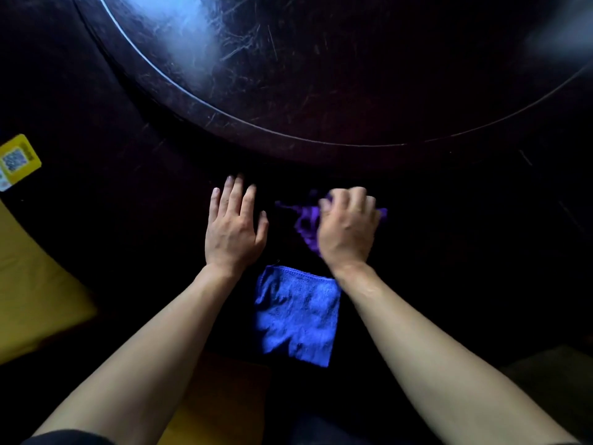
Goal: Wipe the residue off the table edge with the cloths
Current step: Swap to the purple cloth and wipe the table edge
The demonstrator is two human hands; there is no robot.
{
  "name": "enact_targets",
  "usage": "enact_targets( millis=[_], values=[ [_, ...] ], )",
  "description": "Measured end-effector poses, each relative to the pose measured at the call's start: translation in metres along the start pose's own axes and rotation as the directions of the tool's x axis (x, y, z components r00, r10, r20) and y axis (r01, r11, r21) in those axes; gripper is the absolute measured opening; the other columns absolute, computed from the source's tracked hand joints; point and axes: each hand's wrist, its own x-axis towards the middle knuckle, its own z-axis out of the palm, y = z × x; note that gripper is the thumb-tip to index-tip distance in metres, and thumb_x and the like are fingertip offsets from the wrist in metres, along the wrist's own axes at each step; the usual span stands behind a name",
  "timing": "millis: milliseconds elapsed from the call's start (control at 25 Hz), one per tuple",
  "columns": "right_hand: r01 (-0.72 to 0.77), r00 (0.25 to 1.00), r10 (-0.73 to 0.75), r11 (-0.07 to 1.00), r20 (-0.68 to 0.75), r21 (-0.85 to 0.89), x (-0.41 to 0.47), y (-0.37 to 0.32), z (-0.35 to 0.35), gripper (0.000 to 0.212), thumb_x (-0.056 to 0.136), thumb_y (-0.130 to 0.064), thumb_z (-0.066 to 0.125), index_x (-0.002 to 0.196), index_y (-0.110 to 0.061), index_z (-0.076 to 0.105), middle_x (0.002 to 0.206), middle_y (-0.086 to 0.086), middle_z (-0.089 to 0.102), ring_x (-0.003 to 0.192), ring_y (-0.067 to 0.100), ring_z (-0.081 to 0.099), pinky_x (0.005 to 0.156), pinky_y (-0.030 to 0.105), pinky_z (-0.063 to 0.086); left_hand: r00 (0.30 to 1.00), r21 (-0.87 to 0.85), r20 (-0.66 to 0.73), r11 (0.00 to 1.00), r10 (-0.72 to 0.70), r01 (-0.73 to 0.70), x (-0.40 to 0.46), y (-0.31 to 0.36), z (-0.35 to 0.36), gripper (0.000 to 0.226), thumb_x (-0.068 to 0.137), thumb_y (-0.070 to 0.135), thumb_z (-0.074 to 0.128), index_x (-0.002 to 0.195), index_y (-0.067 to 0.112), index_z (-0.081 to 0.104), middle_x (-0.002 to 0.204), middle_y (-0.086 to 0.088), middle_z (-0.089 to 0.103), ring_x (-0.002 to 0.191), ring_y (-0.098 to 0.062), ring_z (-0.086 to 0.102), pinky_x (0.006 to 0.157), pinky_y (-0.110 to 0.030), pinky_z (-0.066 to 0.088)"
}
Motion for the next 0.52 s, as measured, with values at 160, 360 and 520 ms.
enact_targets(
  millis=[160, 360, 520],
  values=[
    [0.248, 0.964, -0.249, 0.969, 0.091, 0.015, -0.016, -0.018, 0.005, 0.037, 0.087, -0.057, 0.050, 0.097, -0.022, 0.057, 0.097, 0.006, 0.054, 0.089, 0.028, 0.049, 0.074, 0.044, 0.039, 1.000, -0.018, -0.003, 1.000, 0.011, -0.011, 0.000, -0.003, -0.001, 0.057, 0.095, 0.037, 0.044, 0.142, 0.005, 0.047, 0.157, -0.019, 0.037, 0.149, -0.032, 0.028, 0.123, -0.051, 0.020],
    [0.060, 0.998, -0.061, 0.992, -0.004, -0.110, -0.006, 0.095, -0.024, 0.027, 0.087, -0.046, 0.053, 0.097, -0.021, 0.058, 0.096, 0.011, 0.054, 0.089, 0.035, 0.052, 0.072, 0.045, 0.042, 1.000, -0.048, 0.014, 0.999, -0.002, 0.003, 0.000, 0.000, 0.000, 0.055, 0.097, 0.037, 0.041, 0.144, 0.008, 0.044, 0.159, -0.017, 0.034, 0.151, -0.029, 0.023, 0.124, -0.050, 0.016],
    [-0.150, 0.986, 0.141, 0.983, -0.091, -0.108, -0.017, 0.144, -0.041, 0.025, 0.091, -0.040, 0.053, 0.098, -0.017, 0.058, 0.097, 0.011, 0.055, 0.088, 0.035, 0.053, 0.072, 0.045, 0.042, 1.000, -0.032, 0.005, 0.999, -0.008, 0.008, 0.000, -0.002, 0.003, 0.055, 0.096, 0.037, 0.040, 0.143, 0.010, 0.044, 0.157, -0.017, 0.035, 0.151, -0.029, 0.024, 0.124, -0.049, 0.016]
  ],
)
